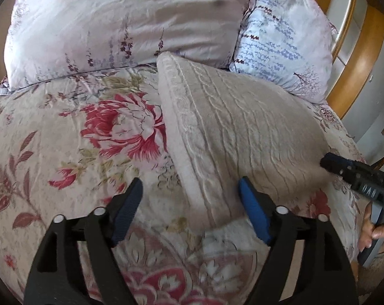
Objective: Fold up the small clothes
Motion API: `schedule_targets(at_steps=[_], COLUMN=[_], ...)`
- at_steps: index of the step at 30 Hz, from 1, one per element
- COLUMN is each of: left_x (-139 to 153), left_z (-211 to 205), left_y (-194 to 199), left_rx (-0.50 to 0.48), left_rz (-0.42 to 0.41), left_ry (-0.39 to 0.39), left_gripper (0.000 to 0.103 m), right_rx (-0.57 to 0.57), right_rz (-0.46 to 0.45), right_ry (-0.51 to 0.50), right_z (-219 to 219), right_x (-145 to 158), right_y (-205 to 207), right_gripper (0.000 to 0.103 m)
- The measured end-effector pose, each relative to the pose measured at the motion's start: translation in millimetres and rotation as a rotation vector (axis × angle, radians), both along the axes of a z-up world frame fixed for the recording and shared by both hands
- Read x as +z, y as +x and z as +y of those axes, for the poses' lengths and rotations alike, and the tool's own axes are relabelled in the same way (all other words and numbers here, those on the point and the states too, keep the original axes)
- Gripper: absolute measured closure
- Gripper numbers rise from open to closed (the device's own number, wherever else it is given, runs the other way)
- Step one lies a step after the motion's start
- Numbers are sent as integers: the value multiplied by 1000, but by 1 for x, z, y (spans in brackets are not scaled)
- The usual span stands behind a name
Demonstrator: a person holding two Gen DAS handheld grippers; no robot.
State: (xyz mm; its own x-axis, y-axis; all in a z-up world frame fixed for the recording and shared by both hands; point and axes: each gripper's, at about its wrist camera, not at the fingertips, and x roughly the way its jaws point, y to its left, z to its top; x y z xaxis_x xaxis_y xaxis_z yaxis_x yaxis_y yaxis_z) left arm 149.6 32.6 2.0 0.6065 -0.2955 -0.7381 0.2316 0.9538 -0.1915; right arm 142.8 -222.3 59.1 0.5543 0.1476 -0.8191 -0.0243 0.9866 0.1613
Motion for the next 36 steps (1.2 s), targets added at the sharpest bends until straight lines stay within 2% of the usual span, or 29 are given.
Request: schedule_targets(at_steps=[1,2,3,5,9,14,19,24,29,36], left_x=[2,4,6,8,10,8,0,-7,-13,-15], left_z=[2,3,4,5,6,-2,-16,-27,-33,-33], left_y=[-6,-10,-15,-23,-34,-41,-39,-38,-36,-35], left_rx=[6,11,18,39,53,76,91,100,109,120], left_rz=[-12,-22,-30,-45,-31,-24,1,27,42,50], left_ry=[3,4,8,18,-3,52,133,190,222,227], left_gripper=[19,15,11,4,2,2,2,2,2,2], right_rx=[-30,-55,-77,-80,-95,-77,-36,-56,-44,-61], right_rz=[-14,-28,-54,-93,-108,-124,-64,-27,-14,32], right_ry=[11,-2,-24,-53,-83,-147,-129,-143,-174,-155], right_z=[-6,-9,-11,-12,-7,9,23,30,37,36], right_x=[6,10,15,22,26,25,12,0,-6,-14], right_y=[-5,-7,-12,-20,-29,-37,-35,-37,-38,-34], right_gripper=[58,38,26,24,3,1,1,1,1,1])
